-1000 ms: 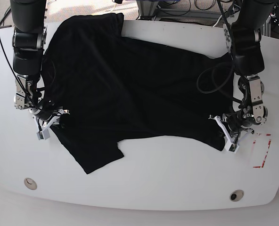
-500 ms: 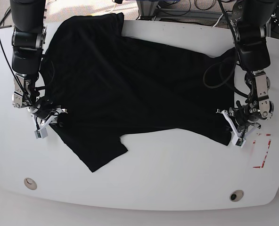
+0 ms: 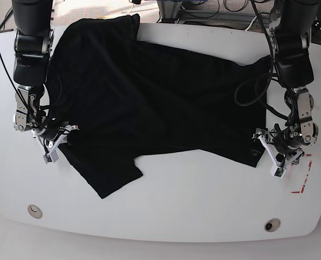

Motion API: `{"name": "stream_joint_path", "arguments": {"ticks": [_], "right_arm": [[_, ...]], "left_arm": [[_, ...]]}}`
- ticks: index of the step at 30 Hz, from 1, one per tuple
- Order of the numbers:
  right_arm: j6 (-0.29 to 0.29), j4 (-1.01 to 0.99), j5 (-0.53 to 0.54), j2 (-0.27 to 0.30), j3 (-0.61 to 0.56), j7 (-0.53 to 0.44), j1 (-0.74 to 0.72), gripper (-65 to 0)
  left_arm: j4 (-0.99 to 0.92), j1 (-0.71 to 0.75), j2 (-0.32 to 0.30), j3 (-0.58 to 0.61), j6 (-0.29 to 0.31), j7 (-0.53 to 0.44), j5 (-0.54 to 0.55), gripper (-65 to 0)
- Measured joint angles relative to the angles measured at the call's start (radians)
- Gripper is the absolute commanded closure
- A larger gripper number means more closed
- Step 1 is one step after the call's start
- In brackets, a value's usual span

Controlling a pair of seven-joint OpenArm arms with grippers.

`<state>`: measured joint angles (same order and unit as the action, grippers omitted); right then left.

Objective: Layout the t-shirt on the table in an organized manner, then fold the t-shirt properly
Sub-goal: 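Grasp the shirt's side edges with both grippers, then pull the shirt edge with the right gripper, left gripper moving to the collar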

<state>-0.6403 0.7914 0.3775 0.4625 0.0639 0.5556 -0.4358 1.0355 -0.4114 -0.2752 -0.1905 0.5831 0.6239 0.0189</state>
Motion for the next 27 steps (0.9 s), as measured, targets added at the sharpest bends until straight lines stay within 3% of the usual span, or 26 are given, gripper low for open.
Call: {"name": "stream_joint_path", "arguments": {"ticks": [4, 8, 12, 21, 27], "right_arm": [[0.004, 0.095, -0.007, -0.002, 0.0, 0.056, 0.007, -13.5], [0.005, 0.196, 0.006, -0.008, 0.0, 0.116, 0.007, -18.5], [0.005, 0.327, 0.065, -0.019, 0.0, 0.206, 0.024, -26.2], [0.005, 0.541, 0.178, -0.021, -0.003, 0.272, 0.196, -36.3], [0.008, 0.555, 0.179, -0.057, -0.004, 0.275, 0.241, -39.3]], "left_arm": [[0.004, -0.008, 0.0, -0.001, 0.001, 0.014, 0.0, -54.0], [0.094, 0.0, 0.003, -0.002, 0.011, 0.065, -0.001, -54.0], [0.267, 0.037, 0.002, -0.003, 0.104, 0.151, 0.045, -53.9], [0.659, 0.285, 0.047, 0.0, 0.122, 0.417, 0.149, -54.0], [0.82, 0.425, 0.054, -0.003, 0.117, 0.454, 0.175, -54.0]]}}
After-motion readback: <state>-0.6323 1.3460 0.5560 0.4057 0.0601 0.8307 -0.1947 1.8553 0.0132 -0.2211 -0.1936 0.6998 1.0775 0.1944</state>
